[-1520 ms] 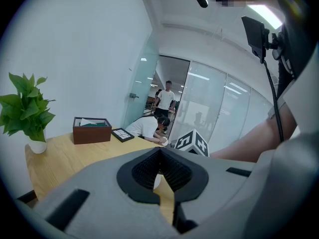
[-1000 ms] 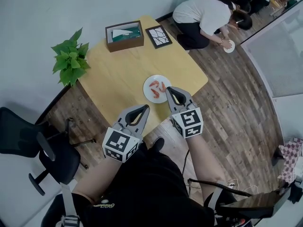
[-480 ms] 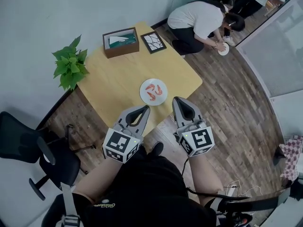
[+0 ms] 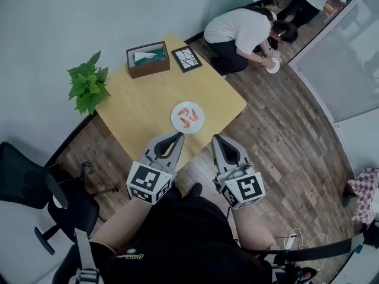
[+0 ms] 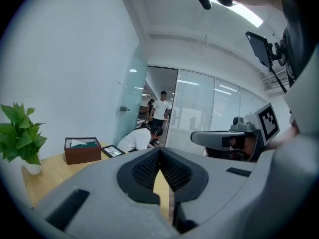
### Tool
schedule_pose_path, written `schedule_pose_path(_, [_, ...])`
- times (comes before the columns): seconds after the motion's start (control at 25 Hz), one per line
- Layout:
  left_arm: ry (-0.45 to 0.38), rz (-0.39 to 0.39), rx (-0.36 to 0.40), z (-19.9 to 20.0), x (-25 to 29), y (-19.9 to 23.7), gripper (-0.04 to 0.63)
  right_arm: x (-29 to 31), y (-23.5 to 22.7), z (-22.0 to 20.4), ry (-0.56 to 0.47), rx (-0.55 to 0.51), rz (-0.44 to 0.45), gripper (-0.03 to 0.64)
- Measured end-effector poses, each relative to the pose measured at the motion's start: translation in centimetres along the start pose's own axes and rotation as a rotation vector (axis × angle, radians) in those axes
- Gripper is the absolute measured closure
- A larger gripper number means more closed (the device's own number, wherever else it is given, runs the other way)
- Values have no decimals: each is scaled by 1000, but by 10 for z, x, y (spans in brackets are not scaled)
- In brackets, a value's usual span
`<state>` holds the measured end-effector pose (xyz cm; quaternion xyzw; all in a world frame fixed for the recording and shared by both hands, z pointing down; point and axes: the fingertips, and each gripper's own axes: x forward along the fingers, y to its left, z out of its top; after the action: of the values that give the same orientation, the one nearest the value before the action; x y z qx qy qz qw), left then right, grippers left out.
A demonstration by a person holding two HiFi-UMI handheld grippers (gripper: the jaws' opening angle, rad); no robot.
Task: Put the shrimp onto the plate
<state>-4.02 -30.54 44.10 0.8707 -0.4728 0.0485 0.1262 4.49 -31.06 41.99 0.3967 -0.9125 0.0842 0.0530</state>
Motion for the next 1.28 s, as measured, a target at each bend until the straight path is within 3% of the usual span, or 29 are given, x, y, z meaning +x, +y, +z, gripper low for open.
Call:
schedule_pose_path(0.44, [-31, -5, 32, 13, -7, -15, 595, -25, 5, 4, -21, -3, -23, 614])
schedule_pose_path(1.28, [-22, -1, 38, 11, -10, -16, 594, -19, 14, 4, -20, 3, 0, 615])
